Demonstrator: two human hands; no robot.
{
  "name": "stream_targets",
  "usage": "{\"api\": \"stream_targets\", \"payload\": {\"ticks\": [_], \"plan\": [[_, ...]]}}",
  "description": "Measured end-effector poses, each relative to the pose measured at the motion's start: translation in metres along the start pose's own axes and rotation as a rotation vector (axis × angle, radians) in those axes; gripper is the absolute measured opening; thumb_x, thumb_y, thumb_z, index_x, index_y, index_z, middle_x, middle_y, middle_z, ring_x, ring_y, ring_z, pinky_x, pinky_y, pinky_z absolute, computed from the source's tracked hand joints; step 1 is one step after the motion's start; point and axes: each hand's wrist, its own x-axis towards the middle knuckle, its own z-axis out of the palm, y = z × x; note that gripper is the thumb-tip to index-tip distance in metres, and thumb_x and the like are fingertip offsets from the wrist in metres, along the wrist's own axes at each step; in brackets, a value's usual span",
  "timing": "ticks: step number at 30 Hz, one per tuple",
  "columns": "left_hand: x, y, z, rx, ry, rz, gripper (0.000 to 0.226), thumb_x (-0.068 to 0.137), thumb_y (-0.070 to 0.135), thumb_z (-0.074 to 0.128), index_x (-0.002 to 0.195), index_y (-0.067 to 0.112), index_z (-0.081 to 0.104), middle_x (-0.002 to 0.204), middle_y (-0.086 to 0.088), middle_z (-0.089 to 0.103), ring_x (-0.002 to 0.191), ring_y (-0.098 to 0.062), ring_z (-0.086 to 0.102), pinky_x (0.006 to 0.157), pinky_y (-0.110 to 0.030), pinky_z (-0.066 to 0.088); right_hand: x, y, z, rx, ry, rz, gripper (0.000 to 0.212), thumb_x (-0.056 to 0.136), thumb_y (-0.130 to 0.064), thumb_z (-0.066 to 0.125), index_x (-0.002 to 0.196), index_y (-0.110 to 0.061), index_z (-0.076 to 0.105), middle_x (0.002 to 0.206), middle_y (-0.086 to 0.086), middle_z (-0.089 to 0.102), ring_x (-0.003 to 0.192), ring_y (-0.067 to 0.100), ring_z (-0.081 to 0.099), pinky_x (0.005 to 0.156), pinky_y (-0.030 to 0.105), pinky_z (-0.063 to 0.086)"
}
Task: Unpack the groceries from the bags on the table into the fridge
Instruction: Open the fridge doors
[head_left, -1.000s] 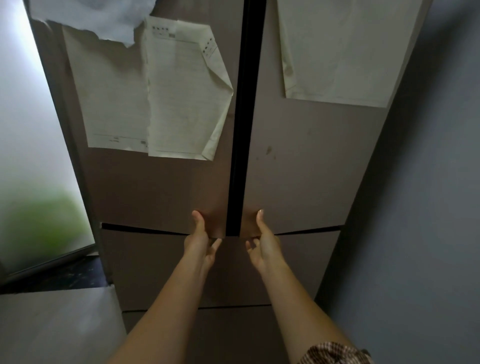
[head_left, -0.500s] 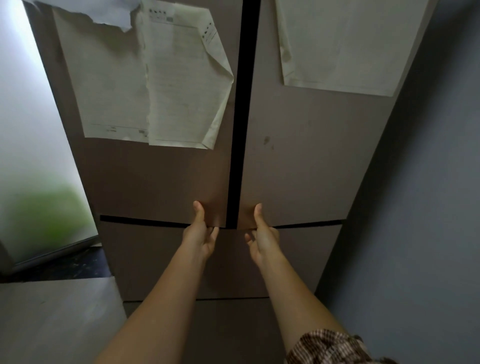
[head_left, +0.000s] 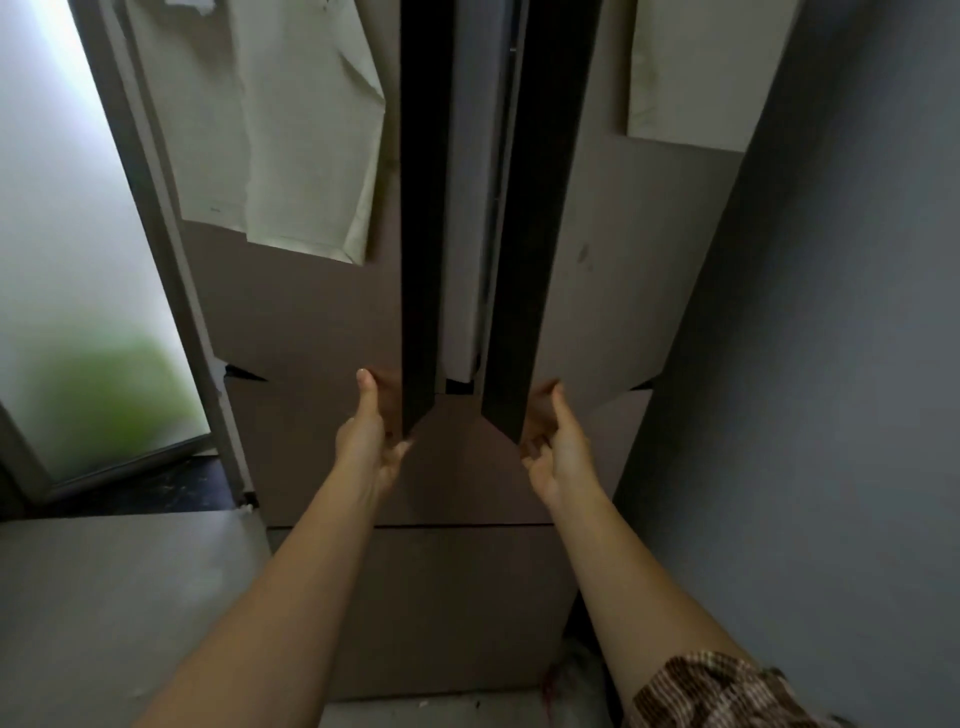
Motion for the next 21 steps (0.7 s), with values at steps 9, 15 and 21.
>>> {"api": "stream_targets", "payload": {"ticks": [9, 15, 21], "plan": [[-0.065, -0.013, -0.021, 0.06, 0.266, 0.244, 0.098, 0.071, 0.075, 0.056, 0.143, 0.012, 0.034, 0.143, -0.01, 0.044, 0.125, -0.028, 0.048, 0.104, -0.042, 0.039, -0.06, -0.033, -0.03, -0.094, 0.334, -0.065, 0.082, 0.081, -0.058, 0.064, 0.144, -0.014, 0.037, 0.135, 0.01, 0.052, 0.12, 0.028, 0.051, 0.105, 0.046, 0.04], [-0.119, -0.038, -0.014, 0.679, 0.315, 1.019, 0.073, 0.087, 0.01, 0.061, 0.148, 0.005, 0.02, 0.155, -0.017, 0.012, 0.142, -0.03, 0.014, 0.11, -0.008, 0.011, -0.115, -0.055, -0.042, -0.772, 0.521, -1.064, 0.054, 0.088, -0.028, 0.059, 0.134, -0.005, 0.043, 0.137, 0.015, 0.043, 0.127, 0.026, 0.039, 0.102, 0.033, 0.027], [-0.094, -0.004, 0.002, 1.734, -0.033, 1.169, 0.085, 0.088, 0.034, 0.06, 0.152, 0.011, 0.009, 0.159, -0.014, -0.009, 0.146, -0.032, -0.005, 0.118, -0.042, 0.01, -0.113, -0.087, -0.038, -1.837, 0.031, -1.144, 0.069, 0.091, -0.023, 0.054, 0.151, -0.012, 0.02, 0.161, 0.01, 0.001, 0.149, 0.025, -0.001, 0.119, 0.038, 0.006]]}}
